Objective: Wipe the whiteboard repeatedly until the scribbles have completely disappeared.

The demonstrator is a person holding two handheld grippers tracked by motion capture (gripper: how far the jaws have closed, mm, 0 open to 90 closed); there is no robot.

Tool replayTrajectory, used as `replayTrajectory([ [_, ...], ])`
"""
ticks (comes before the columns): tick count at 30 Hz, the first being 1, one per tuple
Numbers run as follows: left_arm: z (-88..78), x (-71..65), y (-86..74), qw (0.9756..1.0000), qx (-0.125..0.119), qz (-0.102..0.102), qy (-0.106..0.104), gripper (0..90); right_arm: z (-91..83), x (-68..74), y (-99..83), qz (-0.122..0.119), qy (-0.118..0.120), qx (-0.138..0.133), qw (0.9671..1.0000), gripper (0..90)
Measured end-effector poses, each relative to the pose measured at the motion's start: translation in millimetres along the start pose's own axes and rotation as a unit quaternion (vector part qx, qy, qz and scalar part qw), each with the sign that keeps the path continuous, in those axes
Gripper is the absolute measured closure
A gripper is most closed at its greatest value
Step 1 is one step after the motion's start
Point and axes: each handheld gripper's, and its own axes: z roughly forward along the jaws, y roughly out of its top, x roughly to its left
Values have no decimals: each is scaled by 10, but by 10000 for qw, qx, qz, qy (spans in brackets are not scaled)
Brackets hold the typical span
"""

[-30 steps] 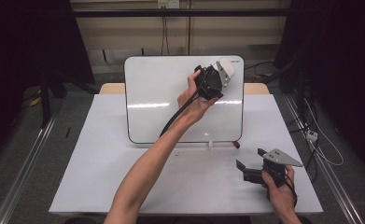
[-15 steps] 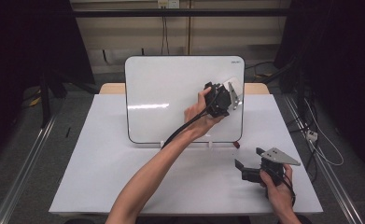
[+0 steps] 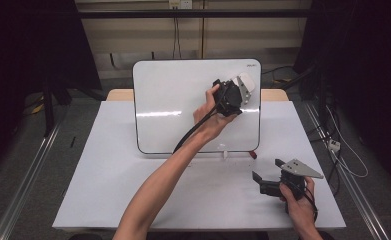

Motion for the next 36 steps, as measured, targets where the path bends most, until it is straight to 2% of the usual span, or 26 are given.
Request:
replayTrajectory([
  [3,-51,103,-76,9997,89,-211,111,310,-3,0,-3,4,9,6,10000,48],
  [6,-121,167,-170,9994,126,-256,219,310,0,8,-2,-22,8,12,10000,48],
  [9,-200,256,-316,9987,121,-424,266,310,-9,17,-1,-16,9,14,10000,47],
  [14,-345,441,-554,9969,145,-686,368,310,-5,15,2,-23,-7,5,10000,47],
  [19,-467,602,-772,9936,105,-1025,473,310,1,12,4,-31,-21,0,10000,47],
  [23,-553,723,-898,9923,163,-1100,543,310,1,15,4,-30,-29,0,10000,47],
  [26,-612,805,-1000,9897,130,-1288,606,310,-1,14,4,-34,-29,6,10000,47],
  [29,-678,896,-1119,9881,142,-1376,676,310,-1,14,3,-35,-29,3,10000,47],
  [31,-725,967,-1200,9856,139,-1511,741,310,-2,11,3,-33,-34,4,10000,47],
  [33,-771,1035,-1276,9847,154,-1559,757,310,-2,12,3,-31,-37,6,10000,47],
  [36,-824,1111,-1362,9816,151,-1727,801,310,1,15,4,-36,-39,7,10000,47],
])
